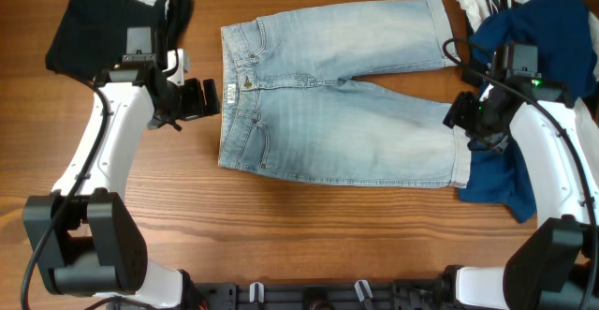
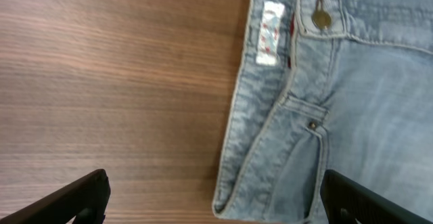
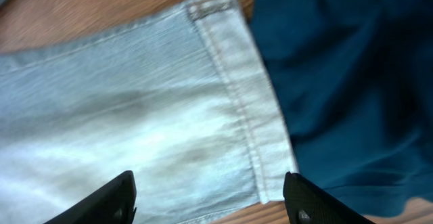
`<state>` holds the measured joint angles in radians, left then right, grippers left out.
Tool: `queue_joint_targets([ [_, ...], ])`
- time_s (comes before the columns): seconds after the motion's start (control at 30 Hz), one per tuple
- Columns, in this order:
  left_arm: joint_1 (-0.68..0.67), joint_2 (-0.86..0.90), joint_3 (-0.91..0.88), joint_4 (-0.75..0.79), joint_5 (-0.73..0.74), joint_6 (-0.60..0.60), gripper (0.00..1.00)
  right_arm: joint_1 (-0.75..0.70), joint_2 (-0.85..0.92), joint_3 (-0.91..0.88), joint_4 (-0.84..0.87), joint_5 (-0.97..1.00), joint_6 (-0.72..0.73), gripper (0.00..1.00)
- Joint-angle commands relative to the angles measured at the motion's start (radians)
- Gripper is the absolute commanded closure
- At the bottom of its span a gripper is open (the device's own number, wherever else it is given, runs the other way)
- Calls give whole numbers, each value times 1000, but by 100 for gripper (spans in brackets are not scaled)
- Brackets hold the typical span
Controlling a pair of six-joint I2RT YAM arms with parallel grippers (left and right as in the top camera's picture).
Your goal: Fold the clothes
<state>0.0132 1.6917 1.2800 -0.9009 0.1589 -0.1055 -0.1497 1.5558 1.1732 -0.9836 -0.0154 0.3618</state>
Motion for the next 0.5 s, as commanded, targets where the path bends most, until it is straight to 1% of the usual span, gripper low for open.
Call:
queue_joint_targets([
  [0.0, 1, 8, -9, -31, 112, 23, 0, -5, -76, 42, -23, -153, -60, 22],
  [0.03, -7, 11, -20, -6, 114, 30, 0, -5, -90, 42, -28, -178, -75, 21],
  [0.1, -31, 34, -51, 102, 122, 61, 0, -5, -94, 42, -27, -177, -94, 21],
  [0.2, -76, 95, -64, 246, 172, 175, 0, -5, -90, 42, -8, -177, -100, 21],
  [0.33, -182, 221, -64, 461, 173, 301, 0, -5, -90, 42, 23, -177, -100, 22],
  [0.4, -217, 268, -64, 515, 159, 312, 0, -5, -90, 42, 40, -177, -105, 22],
  [0.47, -246, 306, -64, 543, 100, 312, 0, -5, -90, 42, 53, -177, -109, 22],
])
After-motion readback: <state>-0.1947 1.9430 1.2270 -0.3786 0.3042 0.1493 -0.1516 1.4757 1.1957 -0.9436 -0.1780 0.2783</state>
